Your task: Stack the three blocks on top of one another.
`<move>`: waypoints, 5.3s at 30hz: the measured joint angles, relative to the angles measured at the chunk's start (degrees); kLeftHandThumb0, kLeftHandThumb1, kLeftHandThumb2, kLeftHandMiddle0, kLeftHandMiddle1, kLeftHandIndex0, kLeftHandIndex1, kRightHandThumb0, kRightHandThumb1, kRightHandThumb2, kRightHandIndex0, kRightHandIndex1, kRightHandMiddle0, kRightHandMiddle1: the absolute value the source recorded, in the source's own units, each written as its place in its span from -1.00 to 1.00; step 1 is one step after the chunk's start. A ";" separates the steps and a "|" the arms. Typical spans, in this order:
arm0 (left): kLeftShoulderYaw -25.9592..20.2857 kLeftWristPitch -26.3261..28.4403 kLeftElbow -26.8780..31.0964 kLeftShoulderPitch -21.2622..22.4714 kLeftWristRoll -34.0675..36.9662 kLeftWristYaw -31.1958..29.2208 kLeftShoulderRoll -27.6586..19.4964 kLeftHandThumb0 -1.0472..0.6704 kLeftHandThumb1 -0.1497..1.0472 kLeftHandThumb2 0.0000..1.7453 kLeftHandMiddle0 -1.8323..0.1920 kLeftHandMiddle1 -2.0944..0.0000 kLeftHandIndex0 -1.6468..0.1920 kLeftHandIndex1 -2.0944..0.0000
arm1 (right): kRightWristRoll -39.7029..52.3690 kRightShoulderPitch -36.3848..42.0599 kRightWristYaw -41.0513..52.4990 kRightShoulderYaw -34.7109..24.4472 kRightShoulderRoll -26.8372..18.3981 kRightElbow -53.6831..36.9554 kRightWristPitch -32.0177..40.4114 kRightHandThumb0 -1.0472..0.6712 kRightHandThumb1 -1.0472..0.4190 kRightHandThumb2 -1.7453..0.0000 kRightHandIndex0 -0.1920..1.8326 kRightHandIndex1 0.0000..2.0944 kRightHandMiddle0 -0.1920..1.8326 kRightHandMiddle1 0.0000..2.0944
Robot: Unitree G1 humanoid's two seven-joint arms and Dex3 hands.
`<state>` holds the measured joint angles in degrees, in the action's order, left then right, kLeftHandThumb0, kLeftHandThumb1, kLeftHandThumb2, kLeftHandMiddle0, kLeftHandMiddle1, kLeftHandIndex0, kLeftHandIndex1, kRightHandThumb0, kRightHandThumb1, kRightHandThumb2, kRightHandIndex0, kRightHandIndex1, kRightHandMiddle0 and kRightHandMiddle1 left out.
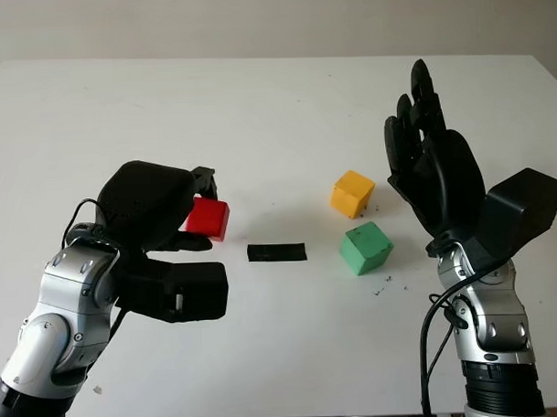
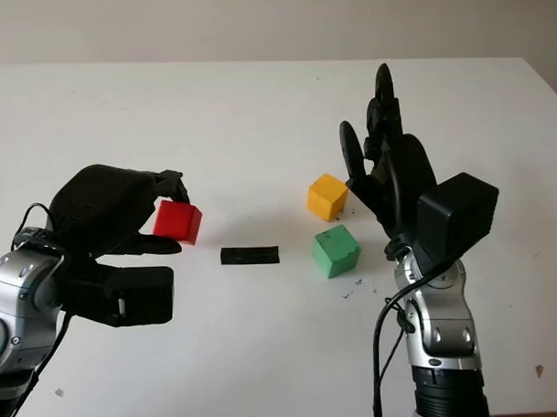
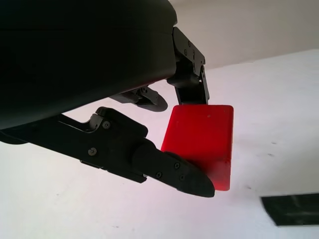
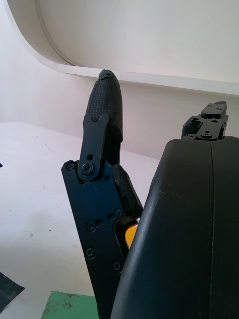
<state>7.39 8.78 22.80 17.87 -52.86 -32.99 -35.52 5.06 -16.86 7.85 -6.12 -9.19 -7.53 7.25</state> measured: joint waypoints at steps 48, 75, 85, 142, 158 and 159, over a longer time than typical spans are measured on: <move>13.09 7.64 -10.36 6.02 5.28 2.88 16.22 -0.17 0.98 -0.94 0.27 0.96 0.26 -0.56 | -1.65 -0.04 -1.15 1.91 0.75 1.29 -1.52 -0.54 -1.00 0.38 -1.00 -1.00 -1.00 -1.00; 13.21 15.40 -9.69 1.99 0.57 11.26 17.98 -0.10 1.00 -0.91 0.32 0.96 0.35 -0.60 | -0.53 0.39 -0.63 1.83 0.79 1.29 -1.86 -0.54 -1.00 0.40 -1.00 -1.00 -1.00 -1.00; 13.03 16.76 -9.19 1.38 -1.51 12.09 17.86 -0.09 1.00 -0.91 0.34 0.96 0.38 -0.60 | -0.51 0.41 -0.58 1.84 0.79 1.30 -2.18 -0.54 -1.00 0.40 -1.00 -1.00 -1.00 -1.00; 10.58 20.05 4.68 -2.64 0.67 -5.68 14.92 -0.71 0.82 -0.93 1.00 1.00 0.99 1.00 | -0.26 0.66 -0.85 1.76 0.76 1.13 -0.30 -0.57 -1.00 0.43 -1.00 -1.00 -1.00 -1.00; -11.62 14.95 3.65 -5.84 26.96 15.20 22.56 -0.72 1.00 -0.17 1.00 1.00 1.00 1.00 | -1.60 -10.21 9.75 -1.82 -13.25 11.72 -6.75 -0.63 -0.93 0.90 -1.00 -1.00 -0.94 -0.95; -13.14 14.09 2.22 -5.56 29.17 16.67 22.92 -0.71 1.00 -0.18 1.00 1.00 1.00 1.00 | -1.87 -11.53 10.63 -1.86 -14.62 12.72 -6.74 -0.65 -0.90 0.92 -1.00 -1.00 -0.90 -0.94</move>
<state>-5.75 22.87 25.02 12.32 -23.69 -16.32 -12.60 3.19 -28.39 18.48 -7.98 -23.81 5.19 0.51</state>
